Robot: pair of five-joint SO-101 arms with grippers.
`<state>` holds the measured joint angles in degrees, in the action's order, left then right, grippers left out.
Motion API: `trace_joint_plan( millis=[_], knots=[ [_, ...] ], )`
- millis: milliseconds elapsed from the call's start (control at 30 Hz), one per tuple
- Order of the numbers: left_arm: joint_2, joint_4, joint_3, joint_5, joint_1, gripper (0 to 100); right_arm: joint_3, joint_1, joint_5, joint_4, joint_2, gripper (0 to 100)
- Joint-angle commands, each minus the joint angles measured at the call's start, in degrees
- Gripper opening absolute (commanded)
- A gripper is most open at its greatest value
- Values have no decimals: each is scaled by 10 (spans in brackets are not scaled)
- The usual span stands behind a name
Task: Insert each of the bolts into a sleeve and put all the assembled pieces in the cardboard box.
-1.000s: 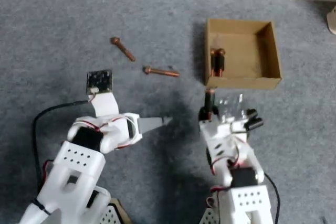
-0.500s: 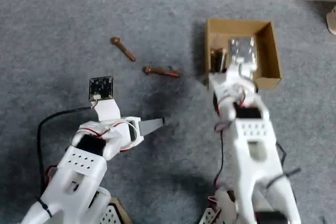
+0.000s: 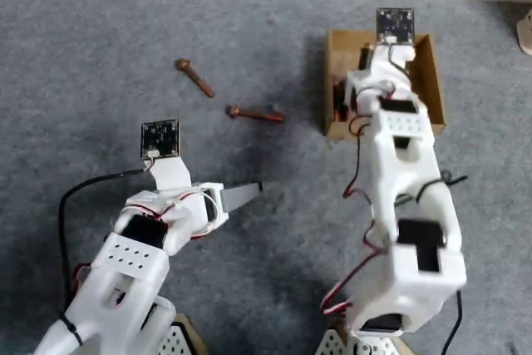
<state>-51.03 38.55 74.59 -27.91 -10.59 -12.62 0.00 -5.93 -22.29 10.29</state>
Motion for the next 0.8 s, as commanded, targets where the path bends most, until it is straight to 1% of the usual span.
trace_joint_plan(
  millis=[0,300,333,433,467,567,767],
  knots=[
    [-6,-11,0,-2,7,425,80,25,4,12,39,5],
    [-6,-11,0,-2,7,425,94,36,4,12,122,15],
    [-6,-11,0,-2,7,425,94,34,6,12,128,39],
    [-6,-11,0,-2,7,425,94,31,7,3,136,172],
    [-6,-11,0,-2,7,425,94,29,7,-12,136,204],
    [-6,-11,0,-2,7,425,98,29,11,-74,133,209],
    [-6,-11,0,-2,7,425,164,36,99,-195,80,202]
  ],
)
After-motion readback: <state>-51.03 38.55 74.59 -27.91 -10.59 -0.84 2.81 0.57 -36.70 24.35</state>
